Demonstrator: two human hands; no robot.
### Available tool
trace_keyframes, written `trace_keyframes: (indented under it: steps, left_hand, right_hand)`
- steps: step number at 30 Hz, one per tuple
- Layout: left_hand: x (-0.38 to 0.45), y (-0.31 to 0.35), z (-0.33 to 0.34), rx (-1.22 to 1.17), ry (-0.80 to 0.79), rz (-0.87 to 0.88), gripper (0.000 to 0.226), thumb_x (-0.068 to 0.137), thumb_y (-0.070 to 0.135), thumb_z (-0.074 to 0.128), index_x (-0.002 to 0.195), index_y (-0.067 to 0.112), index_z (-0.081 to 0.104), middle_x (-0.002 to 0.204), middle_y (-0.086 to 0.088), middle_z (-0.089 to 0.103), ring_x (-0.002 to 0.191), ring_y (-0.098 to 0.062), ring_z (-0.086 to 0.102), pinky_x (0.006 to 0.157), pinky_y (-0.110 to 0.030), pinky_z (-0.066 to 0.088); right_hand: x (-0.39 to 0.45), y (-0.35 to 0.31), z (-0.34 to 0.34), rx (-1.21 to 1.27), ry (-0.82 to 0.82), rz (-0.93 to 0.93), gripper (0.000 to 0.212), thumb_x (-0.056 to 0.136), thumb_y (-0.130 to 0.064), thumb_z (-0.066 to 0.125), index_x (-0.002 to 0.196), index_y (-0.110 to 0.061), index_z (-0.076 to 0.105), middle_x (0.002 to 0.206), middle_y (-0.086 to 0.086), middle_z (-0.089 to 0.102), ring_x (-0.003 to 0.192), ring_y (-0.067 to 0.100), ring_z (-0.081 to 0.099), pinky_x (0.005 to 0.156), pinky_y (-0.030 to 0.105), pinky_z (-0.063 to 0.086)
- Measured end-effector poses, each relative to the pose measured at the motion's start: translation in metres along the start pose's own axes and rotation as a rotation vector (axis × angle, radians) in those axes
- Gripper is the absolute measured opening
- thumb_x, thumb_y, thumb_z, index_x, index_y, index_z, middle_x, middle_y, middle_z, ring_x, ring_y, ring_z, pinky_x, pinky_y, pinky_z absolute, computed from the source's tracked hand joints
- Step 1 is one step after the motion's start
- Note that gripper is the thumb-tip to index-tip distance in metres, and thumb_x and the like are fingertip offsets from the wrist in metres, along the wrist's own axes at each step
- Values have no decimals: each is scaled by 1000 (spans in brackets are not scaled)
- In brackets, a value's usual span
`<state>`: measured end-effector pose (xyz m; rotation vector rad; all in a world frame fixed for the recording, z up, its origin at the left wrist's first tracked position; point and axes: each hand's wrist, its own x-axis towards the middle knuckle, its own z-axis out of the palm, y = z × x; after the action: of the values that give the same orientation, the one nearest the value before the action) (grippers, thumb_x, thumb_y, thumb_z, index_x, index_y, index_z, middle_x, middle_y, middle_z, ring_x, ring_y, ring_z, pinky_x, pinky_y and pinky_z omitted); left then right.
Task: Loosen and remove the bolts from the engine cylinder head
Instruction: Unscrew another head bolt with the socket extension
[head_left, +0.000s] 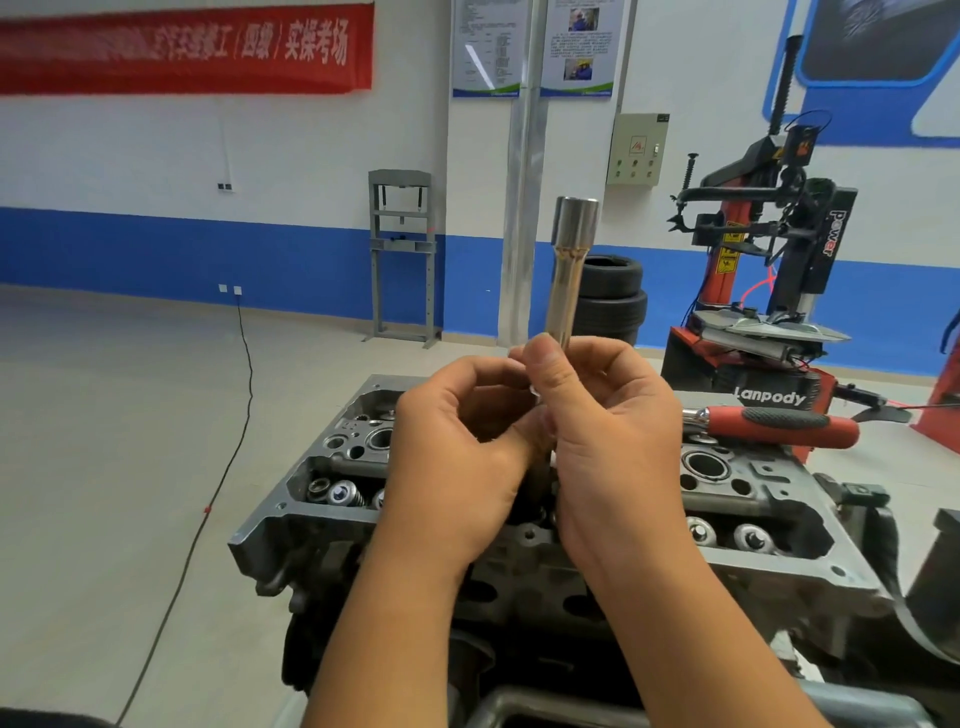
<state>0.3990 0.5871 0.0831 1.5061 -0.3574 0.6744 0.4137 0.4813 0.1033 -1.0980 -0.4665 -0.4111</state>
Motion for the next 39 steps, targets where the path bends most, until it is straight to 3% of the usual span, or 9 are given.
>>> trace_keyframes:
  steps: [5, 10, 15, 22, 26, 29, 33, 37, 39]
  left_hand:
    - [1, 6, -4, -41, -256, -27, 29, 106, 14, 60, 131, 25, 71, 120, 7, 77, 118, -11, 71, 103, -30, 56]
    - [0, 4, 3, 25, -92, -7, 30, 100, 6, 68, 122, 26, 74, 109, 11, 80, 107, -7, 75, 95, -33, 61]
    - [0, 3, -1, -12, 6, -11, 24, 88, 13, 81, 110, 22, 76, 97, 5, 81, 93, -12, 78, 82, -34, 65]
    - [-1, 8, -5, -92, -200, 29, 23, 94, 20, 72, 112, 32, 80, 108, 4, 81, 107, -14, 76, 90, -24, 59]
    - [-2, 4, -5, -80, -203, 24, 30, 96, 2, 69, 109, 27, 81, 105, 3, 82, 104, -13, 77, 85, -21, 60]
    - [-2, 5, -5, -69, -242, 9, 29, 103, 6, 61, 117, 25, 79, 109, 2, 81, 107, -15, 76, 88, -25, 61]
    - [0, 7, -6, -59, -274, -35, 34, 108, 14, 54, 137, 26, 68, 123, 7, 76, 120, -12, 70, 101, -31, 57]
    - [-1, 5, -2, 1, -117, -29, 31, 99, 8, 69, 125, 24, 74, 109, 8, 80, 105, -12, 76, 92, -37, 63]
    - [-2, 5, -1, 10, -63, -32, 29, 93, 7, 76, 117, 23, 76, 103, 6, 81, 99, -13, 77, 87, -38, 65]
  right_hand:
    - [1, 0, 1, -73, 10, -29, 29, 81, -41, 75, 91, -13, 76, 87, 5, 76, 82, 13, 72, 76, 26, 59]
    - [0, 0, 1, -39, -27, -1, 30, 88, -42, 75, 92, -12, 76, 89, 5, 76, 86, 16, 73, 80, 32, 63]
    - [0, -2, 0, -27, -13, -10, 27, 76, -36, 81, 85, -13, 73, 78, 1, 74, 76, 17, 73, 72, 30, 61]
    - [-3, -2, 1, -59, -76, -81, 25, 71, -31, 86, 83, -12, 74, 82, 7, 76, 77, 20, 75, 71, 27, 60]
    - [-3, 0, 0, -86, -76, -103, 18, 73, -22, 91, 79, -20, 74, 79, 8, 76, 74, 25, 75, 71, 34, 62]
    - [-3, 1, -2, -113, -76, -91, 12, 83, -23, 85, 81, -24, 73, 77, 7, 74, 73, 29, 73, 70, 42, 64]
    - [0, 2, -1, -99, -44, -49, 13, 95, -28, 73, 89, -16, 74, 77, -1, 72, 75, 12, 70, 69, 27, 58]
    - [0, 2, 2, -98, -81, -11, 26, 92, -39, 67, 90, -14, 75, 90, 13, 73, 92, 38, 72, 84, 60, 60]
    - [-1, 1, 2, -71, -85, -2, 24, 89, -37, 72, 92, -14, 74, 91, 14, 75, 91, 40, 74, 82, 65, 60]
